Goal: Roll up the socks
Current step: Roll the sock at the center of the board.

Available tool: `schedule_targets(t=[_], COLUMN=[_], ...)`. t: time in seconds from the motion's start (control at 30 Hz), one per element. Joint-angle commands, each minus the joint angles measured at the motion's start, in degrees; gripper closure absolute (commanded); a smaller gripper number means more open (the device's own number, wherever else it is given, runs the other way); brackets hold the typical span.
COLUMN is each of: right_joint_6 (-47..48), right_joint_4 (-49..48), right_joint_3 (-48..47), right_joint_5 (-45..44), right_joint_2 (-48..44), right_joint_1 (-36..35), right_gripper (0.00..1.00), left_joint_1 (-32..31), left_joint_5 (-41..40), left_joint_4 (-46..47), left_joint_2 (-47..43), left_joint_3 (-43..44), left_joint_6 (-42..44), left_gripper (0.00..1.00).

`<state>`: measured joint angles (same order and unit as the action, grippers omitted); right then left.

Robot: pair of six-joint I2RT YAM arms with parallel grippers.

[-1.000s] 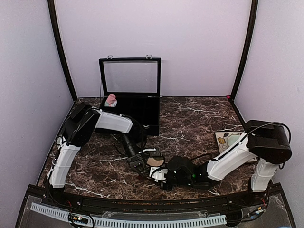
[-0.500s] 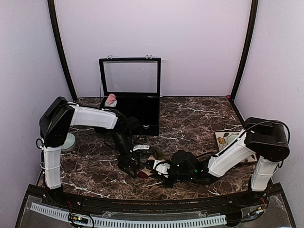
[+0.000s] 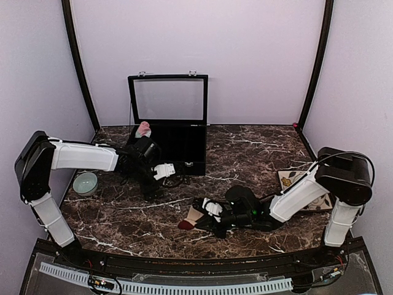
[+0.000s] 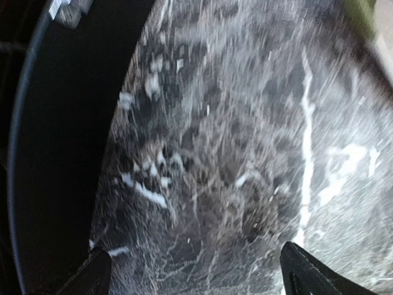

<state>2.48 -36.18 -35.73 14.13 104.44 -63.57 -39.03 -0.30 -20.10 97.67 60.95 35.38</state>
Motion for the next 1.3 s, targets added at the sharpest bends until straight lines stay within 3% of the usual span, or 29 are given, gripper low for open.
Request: schedule_targets(t=[0.0,0.23,0.37,0.5,0.63,0.9,1.13,1.17,1.27], right_joint_6=[-4.9,-9.6,-11.4,-13.9,-16.7,-21.1,-22.6,-22.9,-24.0], right_joint_4=[15.1,16.7,21.3,21.2,19.6,20.7,21.7,21.6,20.1], right_joint_3=[1.5,0.9,-1.6,-1.3,0.1,-0.6,-1.5,-1.5,-1.2], right_joint_5=[2.7,6.4,7.4,8.4,11.0,15.9,18.7,19.0,20.0], right_joint_2=[3.6,4.5,7.6,8.6,8.4,11.9,14.4,14.4,14.5], right_joint_1=[0.9,4.1,6.0,7.4,9.7,13.3,14.1,14.3,14.8], right_gripper=[0.98,1.00,1.00,1.00,1.00,1.00,1.00,1.00,1.00], left_joint_1=[-0.2,-3.5,-8.8,-12.4,-13.6,-18.6,-20.7,-20.7,-20.7], left_joint_5=[-8.0,16.4,22.7,24.4,25.3,16.9,10.9,10.8,10.8], left_joint_4=[7.7,-0.1,-4.8,-5.6,-4.6,3.6,8.3,8.5,8.4], left_joint_2=[-3.4,-12.1,-9.9,-6.8,-4.1,0.3,2.1,2.4,3.5], left_joint_3=[-2.5,-5.4,-5.9,-4.1,-2.3,-2.0,-2.8,-2.9,-3.0], left_joint_6=[1.5,10.3,14.2,15.2,16.2,18.1,19.7,19.8,20.5], left_gripper=[0.01,0.04,0.01,0.01,0.15,0.29,0.31,0.35,0.60])
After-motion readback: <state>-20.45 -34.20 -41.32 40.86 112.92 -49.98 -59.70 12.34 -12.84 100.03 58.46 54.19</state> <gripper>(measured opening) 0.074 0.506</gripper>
